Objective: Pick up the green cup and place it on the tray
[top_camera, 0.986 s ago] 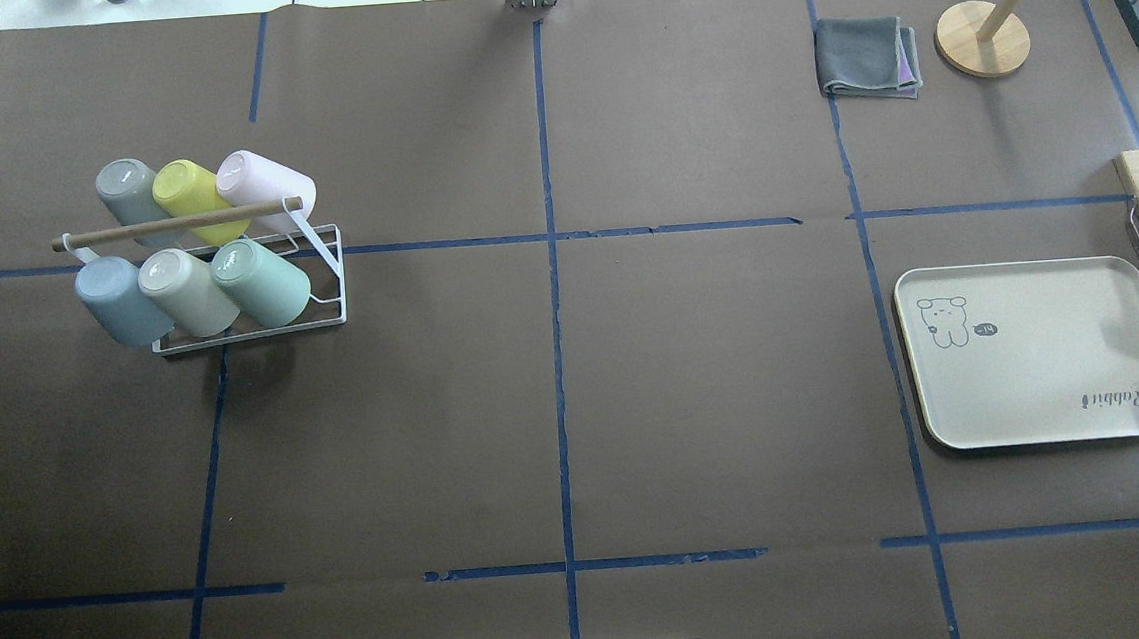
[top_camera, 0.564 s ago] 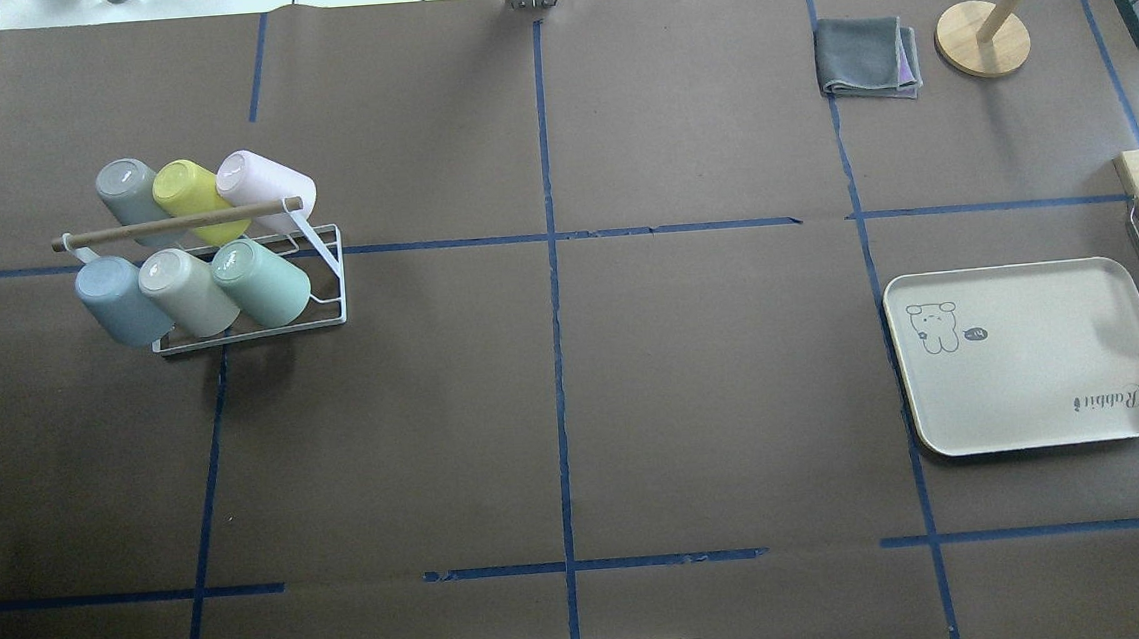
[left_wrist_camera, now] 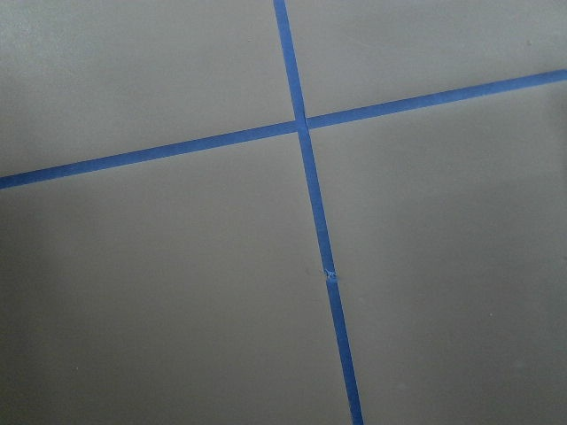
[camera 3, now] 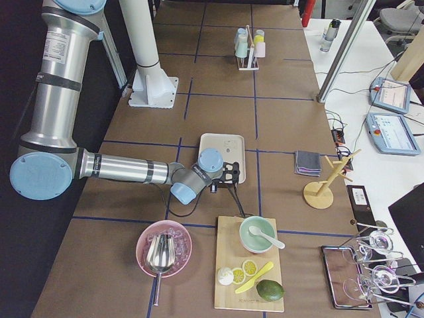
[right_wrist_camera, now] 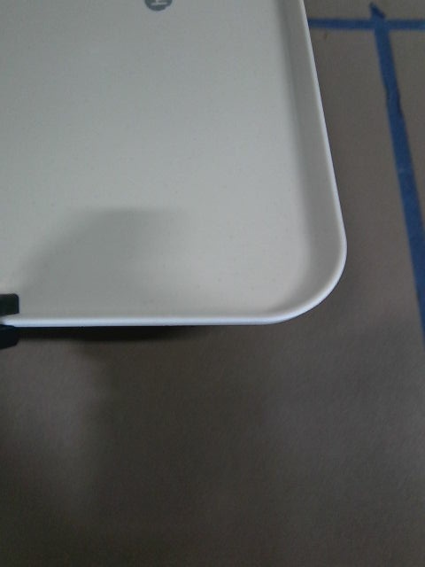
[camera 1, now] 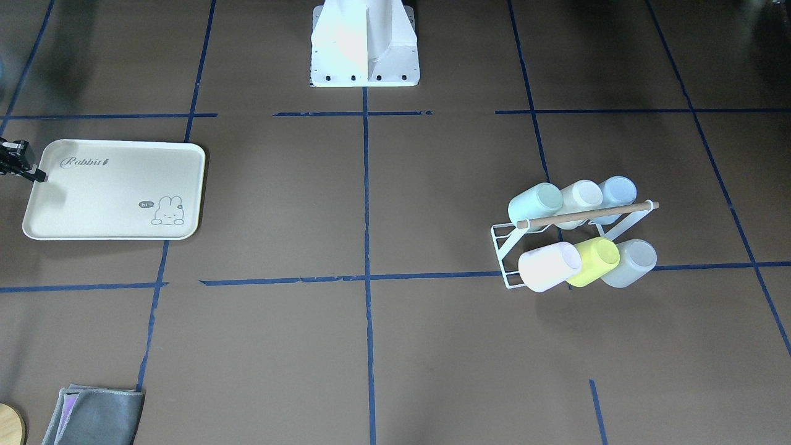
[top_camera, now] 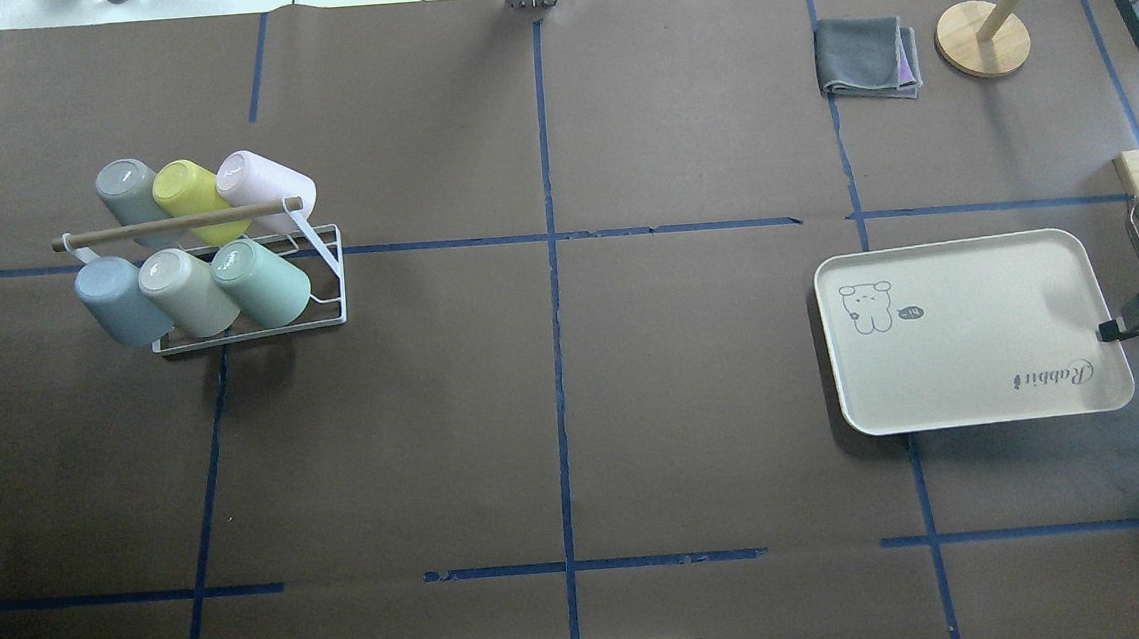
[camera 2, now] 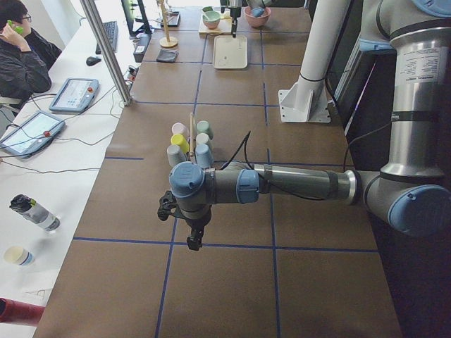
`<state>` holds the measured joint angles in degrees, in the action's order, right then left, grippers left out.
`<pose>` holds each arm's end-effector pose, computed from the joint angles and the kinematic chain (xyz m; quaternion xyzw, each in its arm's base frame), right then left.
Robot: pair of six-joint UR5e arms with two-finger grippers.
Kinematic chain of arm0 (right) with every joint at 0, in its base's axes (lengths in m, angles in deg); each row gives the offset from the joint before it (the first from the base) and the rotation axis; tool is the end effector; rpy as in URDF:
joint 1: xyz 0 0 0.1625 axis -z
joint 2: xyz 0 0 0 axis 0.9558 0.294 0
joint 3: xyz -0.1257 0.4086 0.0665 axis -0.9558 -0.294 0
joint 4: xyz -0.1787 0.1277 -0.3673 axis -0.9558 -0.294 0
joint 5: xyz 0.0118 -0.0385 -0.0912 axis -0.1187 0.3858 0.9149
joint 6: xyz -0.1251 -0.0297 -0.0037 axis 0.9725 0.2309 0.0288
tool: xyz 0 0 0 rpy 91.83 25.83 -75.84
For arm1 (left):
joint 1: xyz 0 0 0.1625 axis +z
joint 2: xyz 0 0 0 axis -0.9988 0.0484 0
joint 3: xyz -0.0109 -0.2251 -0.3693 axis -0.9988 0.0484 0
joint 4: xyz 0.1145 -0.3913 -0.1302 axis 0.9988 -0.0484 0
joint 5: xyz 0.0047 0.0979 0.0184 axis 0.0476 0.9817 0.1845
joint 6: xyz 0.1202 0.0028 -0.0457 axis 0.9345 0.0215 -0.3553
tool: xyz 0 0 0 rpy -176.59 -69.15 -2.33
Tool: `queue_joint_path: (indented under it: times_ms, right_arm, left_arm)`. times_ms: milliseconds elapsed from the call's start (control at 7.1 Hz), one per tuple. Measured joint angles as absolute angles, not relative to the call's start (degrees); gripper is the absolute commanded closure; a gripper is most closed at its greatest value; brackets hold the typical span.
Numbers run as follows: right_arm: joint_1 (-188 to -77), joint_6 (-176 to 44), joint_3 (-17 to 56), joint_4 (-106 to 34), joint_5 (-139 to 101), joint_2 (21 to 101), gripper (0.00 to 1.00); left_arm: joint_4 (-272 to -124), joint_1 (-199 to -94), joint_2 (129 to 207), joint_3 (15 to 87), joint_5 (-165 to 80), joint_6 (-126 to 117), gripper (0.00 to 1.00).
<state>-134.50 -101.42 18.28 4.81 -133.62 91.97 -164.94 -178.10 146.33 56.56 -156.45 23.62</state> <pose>-0.1815 -0.4158 0.6427 0.0264 -0.5109 0.0202 0.8590 -0.0493 -0.4829 0.6602 0.0259 0.3844 0.0924 0.9182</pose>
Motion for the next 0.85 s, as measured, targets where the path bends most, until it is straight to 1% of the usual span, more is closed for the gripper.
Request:
queue_joint_path:
  times_ms: [282, 705, 845]
  right_arm:
    - [-132.41, -106.23, 18.95, 3.61, -133.6, 85.17, 1.0]
    - [-125.67, -113.67, 19.28, -6.09, -131.24, 68.8, 1.0]
    - [-121.36, -116.96, 19.92, -10.2, -127.31, 64.18, 1.0]
  left_arm:
    - [-164.94, -178.1, 146.32, 56.58, -156.45, 23.62, 0.0]
    - [-164.96, -178.1, 146.42, 56.83, -156.45, 23.64, 0.0]
    - [-164.99, -178.1, 146.46, 57.0, -156.48, 23.68, 0.0]
